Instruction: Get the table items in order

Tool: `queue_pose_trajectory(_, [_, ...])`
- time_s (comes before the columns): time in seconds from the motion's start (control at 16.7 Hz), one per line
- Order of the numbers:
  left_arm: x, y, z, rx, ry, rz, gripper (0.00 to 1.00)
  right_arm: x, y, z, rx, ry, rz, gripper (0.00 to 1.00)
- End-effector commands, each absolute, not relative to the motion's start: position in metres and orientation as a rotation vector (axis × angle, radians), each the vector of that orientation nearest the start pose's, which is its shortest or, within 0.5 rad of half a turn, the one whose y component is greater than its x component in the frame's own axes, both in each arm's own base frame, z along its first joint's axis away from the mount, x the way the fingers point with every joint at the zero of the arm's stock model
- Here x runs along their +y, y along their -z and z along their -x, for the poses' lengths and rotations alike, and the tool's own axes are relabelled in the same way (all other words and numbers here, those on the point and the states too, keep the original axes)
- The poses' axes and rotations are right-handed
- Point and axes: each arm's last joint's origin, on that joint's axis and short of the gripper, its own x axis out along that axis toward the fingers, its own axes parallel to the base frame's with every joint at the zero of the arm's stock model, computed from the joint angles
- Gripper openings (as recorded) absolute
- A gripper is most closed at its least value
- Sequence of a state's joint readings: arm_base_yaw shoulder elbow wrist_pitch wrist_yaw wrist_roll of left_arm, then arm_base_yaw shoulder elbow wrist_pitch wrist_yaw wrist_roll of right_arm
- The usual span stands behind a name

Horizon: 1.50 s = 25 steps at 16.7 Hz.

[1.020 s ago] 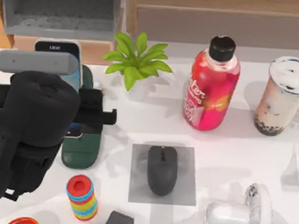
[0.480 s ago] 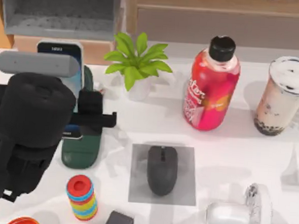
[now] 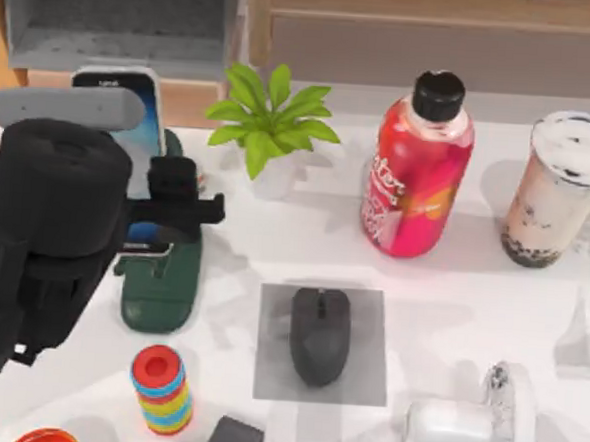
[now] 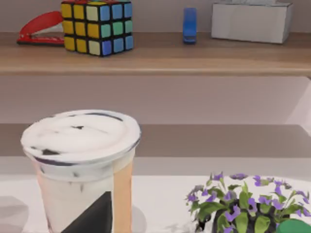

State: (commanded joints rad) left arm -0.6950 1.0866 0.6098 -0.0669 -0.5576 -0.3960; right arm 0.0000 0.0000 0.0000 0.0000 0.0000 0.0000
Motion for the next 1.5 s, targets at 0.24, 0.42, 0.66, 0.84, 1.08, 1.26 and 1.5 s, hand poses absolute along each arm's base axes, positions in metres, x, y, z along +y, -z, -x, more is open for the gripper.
queue_pose_trajectory(0.24, [-0.141, -0.215, -0.203, 0.458, 0.012, 0.024, 0.0, -0.001, -0.16, -0.106, 0.0, 0.0, 0.0, 1.0])
queue_pose_trajectory(0.42, [-0.143, -0.212, -0.207, 0.456, 0.005, -0.001, 0.0, -0.001, -0.16, -0.106, 0.0, 0.0, 0.0, 1.0])
queue_pose_trajectory(0.66, [-0.143, -0.212, -0.207, 0.456, 0.005, -0.001, 0.08, -0.001, -0.16, -0.106, 0.0, 0.0, 0.0, 1.0])
queue_pose_trajectory(0.84, [-0.143, -0.212, -0.207, 0.456, 0.005, -0.001, 0.3, -0.001, -0.16, -0.106, 0.0, 0.0, 0.0, 1.0])
queue_pose_trajectory(1.08, [-0.143, -0.212, -0.207, 0.456, 0.005, -0.001, 0.6, -0.001, -0.16, -0.106, 0.0, 0.0, 0.0, 1.0])
queue_pose_trajectory(1.26, [-0.143, -0.212, -0.207, 0.456, 0.005, -0.001, 0.83, -0.001, -0.16, -0.106, 0.0, 0.0, 0.0, 1.0])
queue_pose_trajectory(1.5, [-0.143, -0.212, -0.207, 0.456, 0.005, -0.001, 1.0, -0.001, -0.16, -0.106, 0.0, 0.0, 0.0, 1.0])
